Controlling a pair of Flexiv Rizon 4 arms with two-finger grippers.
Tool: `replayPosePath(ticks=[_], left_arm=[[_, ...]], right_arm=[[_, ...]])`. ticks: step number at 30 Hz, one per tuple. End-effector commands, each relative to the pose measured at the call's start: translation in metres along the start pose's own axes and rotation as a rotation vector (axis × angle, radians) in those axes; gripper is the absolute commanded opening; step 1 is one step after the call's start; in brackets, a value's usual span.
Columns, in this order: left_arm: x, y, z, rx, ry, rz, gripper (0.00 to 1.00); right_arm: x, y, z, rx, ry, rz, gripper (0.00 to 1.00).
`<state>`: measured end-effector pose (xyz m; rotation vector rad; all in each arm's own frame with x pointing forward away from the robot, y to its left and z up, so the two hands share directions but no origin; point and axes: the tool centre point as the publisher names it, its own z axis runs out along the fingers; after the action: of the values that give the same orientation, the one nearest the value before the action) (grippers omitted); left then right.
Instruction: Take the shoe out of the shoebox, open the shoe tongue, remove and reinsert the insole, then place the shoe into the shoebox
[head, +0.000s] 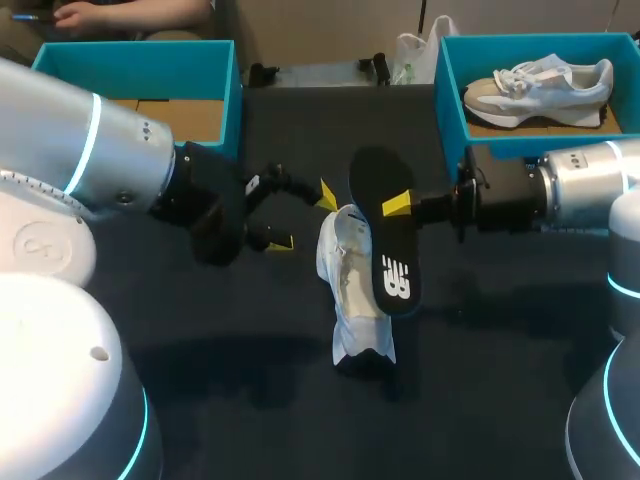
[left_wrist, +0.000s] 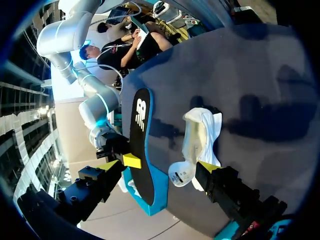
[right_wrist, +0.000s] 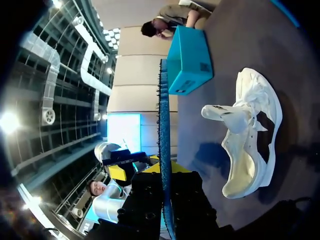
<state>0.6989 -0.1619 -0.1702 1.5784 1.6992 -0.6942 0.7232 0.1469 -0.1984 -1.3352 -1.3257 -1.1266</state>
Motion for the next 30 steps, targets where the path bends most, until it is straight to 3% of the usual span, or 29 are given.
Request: replayPosePath(ticks=[1, 9, 30], left_arm=[[-0.002, 0.001, 0.001, 0.0, 0.047, -0.001, 1.0], [-0.028, 0.0, -0.004, -0.003, 0.207, 0.094, 1.0], [-0.048, 0.034, 0.017, 0.041, 0.64, -0.042, 1.0]], right_arm=[[0.0, 0.005, 0.005, 0.019, -0.017, 0.008, 0.0], [0.0, 0.004, 0.011, 0.037, -0.019, -0.005, 0.0], [-0.006, 0.002, 0.025, 0.039, -0.021, -0.006, 0.0]])
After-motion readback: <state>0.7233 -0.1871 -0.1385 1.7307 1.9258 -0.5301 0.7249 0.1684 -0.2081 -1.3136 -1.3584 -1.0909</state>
